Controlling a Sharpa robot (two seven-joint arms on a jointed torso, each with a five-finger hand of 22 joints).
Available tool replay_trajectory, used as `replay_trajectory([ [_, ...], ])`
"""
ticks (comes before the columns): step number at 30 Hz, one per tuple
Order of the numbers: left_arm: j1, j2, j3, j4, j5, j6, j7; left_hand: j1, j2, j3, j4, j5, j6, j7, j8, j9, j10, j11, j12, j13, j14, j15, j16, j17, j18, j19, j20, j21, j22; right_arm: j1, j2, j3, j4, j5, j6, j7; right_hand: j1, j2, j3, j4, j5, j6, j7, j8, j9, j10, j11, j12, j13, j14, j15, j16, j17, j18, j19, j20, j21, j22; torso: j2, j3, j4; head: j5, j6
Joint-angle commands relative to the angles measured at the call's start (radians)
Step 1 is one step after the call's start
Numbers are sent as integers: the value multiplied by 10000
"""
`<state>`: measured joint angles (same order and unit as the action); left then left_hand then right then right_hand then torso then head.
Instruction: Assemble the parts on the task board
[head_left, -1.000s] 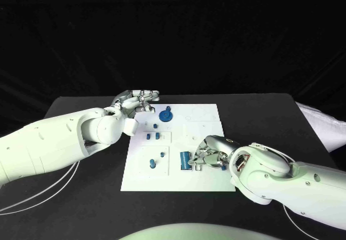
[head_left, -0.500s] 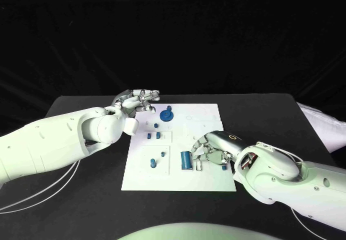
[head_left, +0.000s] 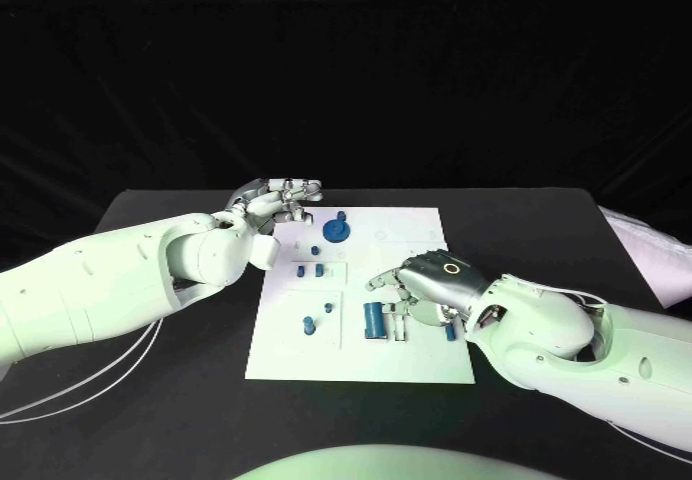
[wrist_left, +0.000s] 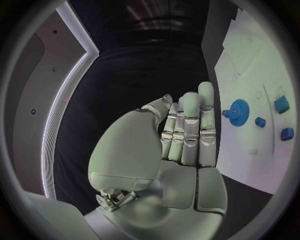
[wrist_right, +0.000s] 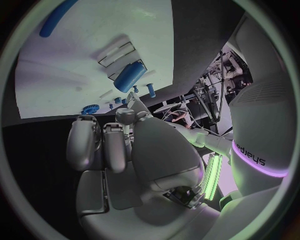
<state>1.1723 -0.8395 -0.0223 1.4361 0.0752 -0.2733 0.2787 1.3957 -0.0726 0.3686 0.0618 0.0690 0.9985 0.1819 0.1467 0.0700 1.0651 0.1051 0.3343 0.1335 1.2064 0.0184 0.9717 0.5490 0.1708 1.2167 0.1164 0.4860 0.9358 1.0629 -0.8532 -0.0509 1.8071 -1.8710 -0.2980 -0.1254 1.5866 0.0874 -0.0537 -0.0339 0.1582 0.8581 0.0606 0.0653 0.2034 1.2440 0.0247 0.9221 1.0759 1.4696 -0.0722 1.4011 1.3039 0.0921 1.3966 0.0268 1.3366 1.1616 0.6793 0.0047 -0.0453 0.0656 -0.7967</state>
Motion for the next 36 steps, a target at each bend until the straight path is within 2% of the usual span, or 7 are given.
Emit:
replay_trajectory([
  [1, -5, 21, 5, 5, -10, 174, 37, -64, 59, -67, 12, -46, -54, 11, 36, -9, -78, -1, 67, 13, -67, 32, -12, -11, 108, 32, 46, -53, -9, 101, 158, -38, -209, -1368, 1147, 976, -103, -436, 1553, -951, -115, -182, -83, 52, -30, -725, -453, 4, -52, 473, -156, 26, 60, -78, -99, 4, -32, -25, 10, 0, -8, 45, -44],
  [5, -5, 31, 5, -8, -10, 175, 35, -64, 59, -67, 12, -46, -54, 11, 36, -9, -78, -1, 67, 13, -67, 32, -12, -11, 108, 32, 46, -53, -9, 178, 308, -71, -332, -1824, 1449, 1176, -801, -775, 2981, -1493, -195, -238, -159, 99, -3, -677, -538, 422, 62, 483, -142, 16, 123, -80, -125, -2, -27, -6, 6, 3, -9, 49, -53],
  [7, -5, 36, 5, -14, -10, 179, 33, -64, 59, -67, 12, -46, -54, 11, 36, -9, -78, -1, 67, 13, -67, 32, -12, -11, 108, 32, 46, -53, -9, 210, 380, -82, -386, -2046, 1600, 1269, -1111, -1028, 3613, -1759, -302, -218, -273, 132, 22, -640, -505, 595, 95, 487, -164, 3, 140, -78, -134, -3, -26, 1, 5, 4, -10, 57, -64],
  [13, -7, 46, 5, -32, -10, 192, 27, -64, 59, -67, 12, -46, -54, 11, 36, -9, -78, -1, 67, 13, -67, 32, -12, -11, 108, 32, 46, -53, -9, 287, 526, -115, -487, -2338, 2050, 1477, -1756, -1355, 5015, -2154, -495, -139, -414, 191, 85, -605, -520, 963, 156, 476, -144, -64, 134, -66, -176, -8, -37, 0, 4, 5, -18, 86, -97],
  [16, -9, 55, 5, -49, -10, 203, 22, -64, 59, -67, 12, -46, -54, 11, 36, -9, -78, -1, 67, 13, -67, 32, -12, -11, 108, 32, 46, -53, -9, 330, 612, -141, -552, -2405, 2269, 1553, -1866, -1428, 5270, -2203, -589, -191, -527, 171, 89, -692, -510, 964, 102, 445, -133, -129, 69, -50, -224, -11, -77, -53, -3, 1, -18, 88, -97],
  [22, -12, 68, 5, -59, -10, 219, 13, -68, 60, -75, 10, -46, -61, 13, 42, -9, -89, 1, 80, 15, -72, 34, -10, -17, 108, 34, 48, -61, -16, 374, 762, -160, -695, -2512, 2372, 1561, -1932, -1480, 5422, -2230, -624, -247, -587, 151, 89, -726, -500, 1017, 113, 425, -129, -156, 48, -47, -245, -9, -85, -59, 1, 3, -12, 96, -99],
  [36, -17, 82, 5, -66, -10, 247, -26, -74, 62, -85, 9, -47, -70, 15, 50, -9, -103, 3, 95, 17, -77, 36, -6, -24, 108, 36, 50, -72, -24, 393, 998, -207, -1017, -2542, 2553, 1658, -2131, -1505, 5812, -2180, -770, 143, -460, 385, 203, -727, -518, 1283, 206, 409, -133, -173, 58, -43, -280, -7, -94, -55, 3, 3, -16, 133, -157],
])
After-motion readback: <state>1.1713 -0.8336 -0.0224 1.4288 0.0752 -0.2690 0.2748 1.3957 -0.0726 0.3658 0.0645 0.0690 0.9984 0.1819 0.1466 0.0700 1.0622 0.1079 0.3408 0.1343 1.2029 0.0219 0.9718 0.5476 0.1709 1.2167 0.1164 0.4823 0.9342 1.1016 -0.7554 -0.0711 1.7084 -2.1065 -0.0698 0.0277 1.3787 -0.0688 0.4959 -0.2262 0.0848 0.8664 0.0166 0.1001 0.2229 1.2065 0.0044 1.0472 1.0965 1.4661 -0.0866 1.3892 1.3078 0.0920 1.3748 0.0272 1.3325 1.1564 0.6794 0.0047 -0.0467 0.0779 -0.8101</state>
